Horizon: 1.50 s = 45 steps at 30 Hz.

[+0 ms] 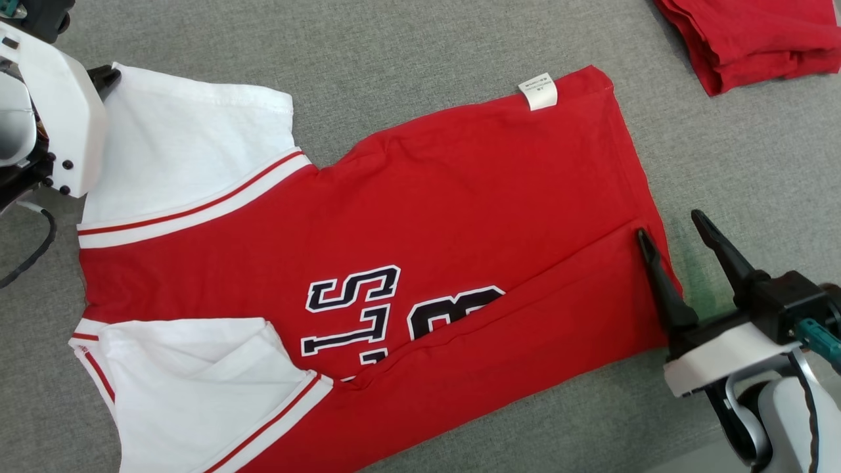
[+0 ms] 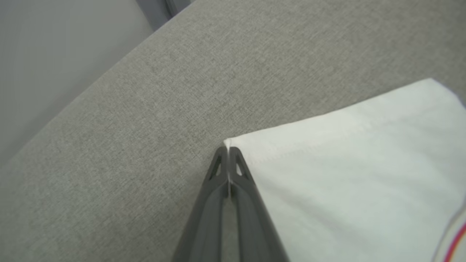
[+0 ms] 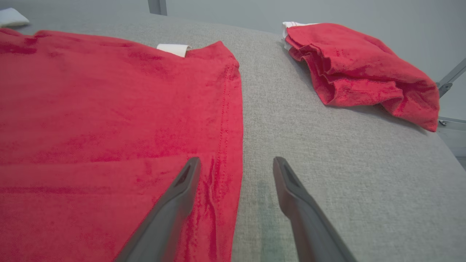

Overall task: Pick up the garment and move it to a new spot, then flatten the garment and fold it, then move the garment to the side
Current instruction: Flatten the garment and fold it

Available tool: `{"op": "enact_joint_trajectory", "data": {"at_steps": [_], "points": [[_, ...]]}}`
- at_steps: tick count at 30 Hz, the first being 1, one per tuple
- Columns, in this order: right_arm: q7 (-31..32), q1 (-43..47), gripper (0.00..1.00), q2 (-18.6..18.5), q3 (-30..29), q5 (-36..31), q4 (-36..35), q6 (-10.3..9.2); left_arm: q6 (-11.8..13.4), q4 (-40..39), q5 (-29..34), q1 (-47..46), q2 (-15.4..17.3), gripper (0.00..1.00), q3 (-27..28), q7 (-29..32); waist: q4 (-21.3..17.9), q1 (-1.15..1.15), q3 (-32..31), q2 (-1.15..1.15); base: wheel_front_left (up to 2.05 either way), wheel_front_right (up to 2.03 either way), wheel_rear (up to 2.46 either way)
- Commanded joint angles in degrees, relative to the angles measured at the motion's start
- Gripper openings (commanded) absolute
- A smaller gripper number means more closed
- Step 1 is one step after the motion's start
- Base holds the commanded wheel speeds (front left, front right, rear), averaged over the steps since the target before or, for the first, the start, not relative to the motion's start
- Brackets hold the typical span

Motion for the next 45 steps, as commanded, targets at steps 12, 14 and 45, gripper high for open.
{"op": "enact_joint_trajectory", "data": {"at_steps": [12,14,45], "points": [[15.3,-16.2,1.00,-4.7,5.6,8.0,2.8,-0.13,-0.1,-1.2,-1.9,-1.9,0.0,0.00,-2.9,-1.8,2.3,0.00,-1.8,0.00,0.00,0.00,0.00],[19.5,-19.5,1.00,-5.5,5.5,9.2,4.7,-0.12,-0.1,-1.7,-2.0,-2.0,-0.1,0.00,-3.4,-1.9,3.0,0.00,-1.9,0.00,0.00,0.00,0.00],[26.5,-35.1,0.00,-7.8,12.8,15.5,22.8,-0.12,-0.1,-5.5,-1.6,-4.6,1.6,0.00,-8.2,-6.4,7.5,0.00,-1.8,0.00,0.00,0.00,0.00]]}}
